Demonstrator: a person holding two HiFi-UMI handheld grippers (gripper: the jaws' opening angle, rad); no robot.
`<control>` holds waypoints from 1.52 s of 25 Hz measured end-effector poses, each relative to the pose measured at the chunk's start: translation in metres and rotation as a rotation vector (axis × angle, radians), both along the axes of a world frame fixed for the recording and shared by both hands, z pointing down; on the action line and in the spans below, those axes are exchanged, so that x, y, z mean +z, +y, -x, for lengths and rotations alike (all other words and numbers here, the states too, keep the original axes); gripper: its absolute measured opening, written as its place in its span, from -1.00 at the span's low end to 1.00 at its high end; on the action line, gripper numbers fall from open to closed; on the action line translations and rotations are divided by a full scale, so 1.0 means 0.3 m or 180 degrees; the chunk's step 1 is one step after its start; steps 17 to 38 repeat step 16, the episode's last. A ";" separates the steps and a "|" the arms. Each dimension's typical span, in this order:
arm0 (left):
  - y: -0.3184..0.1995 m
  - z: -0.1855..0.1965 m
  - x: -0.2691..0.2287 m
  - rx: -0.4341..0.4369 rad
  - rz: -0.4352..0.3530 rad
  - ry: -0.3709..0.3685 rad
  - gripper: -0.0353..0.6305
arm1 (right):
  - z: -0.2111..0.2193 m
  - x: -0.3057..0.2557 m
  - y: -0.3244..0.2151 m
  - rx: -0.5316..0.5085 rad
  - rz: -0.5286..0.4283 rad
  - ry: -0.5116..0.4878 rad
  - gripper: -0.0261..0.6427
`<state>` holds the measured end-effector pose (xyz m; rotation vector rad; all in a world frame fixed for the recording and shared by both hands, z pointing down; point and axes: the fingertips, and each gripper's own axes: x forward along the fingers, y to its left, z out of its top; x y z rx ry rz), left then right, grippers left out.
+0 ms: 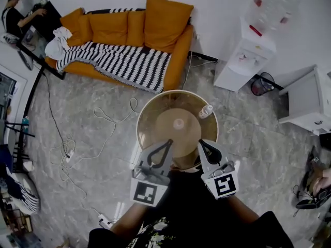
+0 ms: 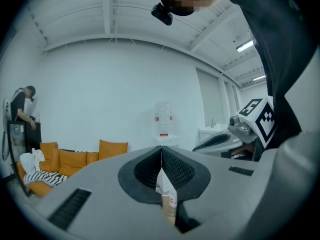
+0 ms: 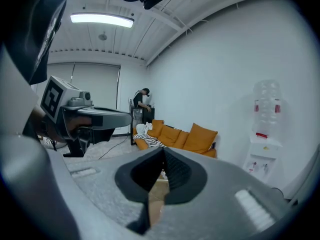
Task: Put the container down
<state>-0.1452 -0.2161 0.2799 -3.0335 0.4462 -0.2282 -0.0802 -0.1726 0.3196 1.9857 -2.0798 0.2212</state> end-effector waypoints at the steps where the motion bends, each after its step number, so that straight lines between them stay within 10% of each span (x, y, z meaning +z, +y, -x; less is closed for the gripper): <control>1: 0.001 -0.007 0.001 0.0020 -0.0012 0.0008 -0.85 | -0.003 0.000 0.004 0.0007 0.0021 0.0008 -0.94; 38: -0.008 -0.009 0.033 -0.0126 0.0193 -0.0022 -0.85 | 0.022 0.033 -0.012 -0.0250 0.0208 0.0014 -0.94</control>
